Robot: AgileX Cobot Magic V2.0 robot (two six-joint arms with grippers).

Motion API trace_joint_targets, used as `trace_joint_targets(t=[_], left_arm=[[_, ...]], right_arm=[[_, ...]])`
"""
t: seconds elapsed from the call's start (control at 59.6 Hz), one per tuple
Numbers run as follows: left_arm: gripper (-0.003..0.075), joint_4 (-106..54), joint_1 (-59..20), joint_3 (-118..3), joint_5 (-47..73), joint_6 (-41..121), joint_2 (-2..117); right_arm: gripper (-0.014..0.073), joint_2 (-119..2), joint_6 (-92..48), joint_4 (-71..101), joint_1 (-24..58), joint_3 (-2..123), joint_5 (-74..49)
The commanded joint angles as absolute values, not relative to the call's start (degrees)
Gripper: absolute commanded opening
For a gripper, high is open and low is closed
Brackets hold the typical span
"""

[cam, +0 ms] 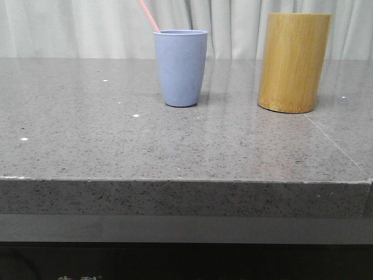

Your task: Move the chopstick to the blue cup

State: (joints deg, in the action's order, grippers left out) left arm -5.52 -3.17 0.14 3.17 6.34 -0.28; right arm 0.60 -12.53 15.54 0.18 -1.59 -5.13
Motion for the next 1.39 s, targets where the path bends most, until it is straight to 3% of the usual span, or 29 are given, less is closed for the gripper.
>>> trace_joint_targets(t=[0.0, 1.375], left_arm=[[-0.0019, -6.0, -3.1, 0.6, -1.5, 6.2, -1.5], [-0.0019, -6.0, -3.1, 0.6, -1.5, 6.2, -1.5]], right_arm=[[-0.0069, 1.9, -0.4, 4.8, -0.3, -1.3, 1.8], [-0.0069, 1.9, 8.1, -0.9, -2.3, -1.3, 3.1]])
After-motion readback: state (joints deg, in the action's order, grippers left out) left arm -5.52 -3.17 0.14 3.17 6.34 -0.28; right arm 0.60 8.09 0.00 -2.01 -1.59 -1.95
